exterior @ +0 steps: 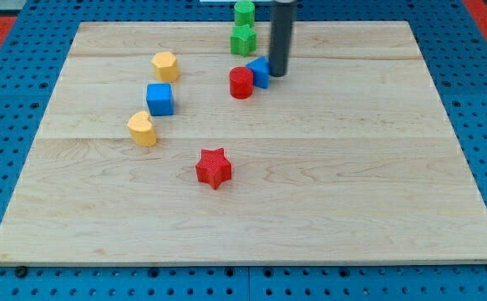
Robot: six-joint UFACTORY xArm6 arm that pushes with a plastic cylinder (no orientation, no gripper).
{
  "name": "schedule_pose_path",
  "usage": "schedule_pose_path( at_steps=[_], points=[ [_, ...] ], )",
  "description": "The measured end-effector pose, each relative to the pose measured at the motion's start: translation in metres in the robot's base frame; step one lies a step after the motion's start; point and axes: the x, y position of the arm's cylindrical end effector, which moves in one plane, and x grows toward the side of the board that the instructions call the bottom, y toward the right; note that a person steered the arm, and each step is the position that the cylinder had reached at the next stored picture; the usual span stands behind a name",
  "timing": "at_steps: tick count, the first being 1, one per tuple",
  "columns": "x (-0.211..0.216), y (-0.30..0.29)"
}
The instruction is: Move the blue triangle to the top of the yellow hexagon
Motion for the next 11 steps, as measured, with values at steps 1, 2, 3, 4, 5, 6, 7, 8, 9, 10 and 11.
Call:
schedule_pose_path(
  at_steps=[1,2,3,4,5,6,7,8,9,10,11],
  points=[
    [-0.005,-0.012],
    [0.009,-0.014],
    [0.032,-0.022],
    [0.027,-0.036],
    [-0.001,-0.036],
    [-0.021,-0.041],
    [-0.016,-0.057],
    [-0.02,-0.079],
    [-0.032,-0.096],
    [-0.032,-0.116],
    [-0.055,-0.116]
  ],
)
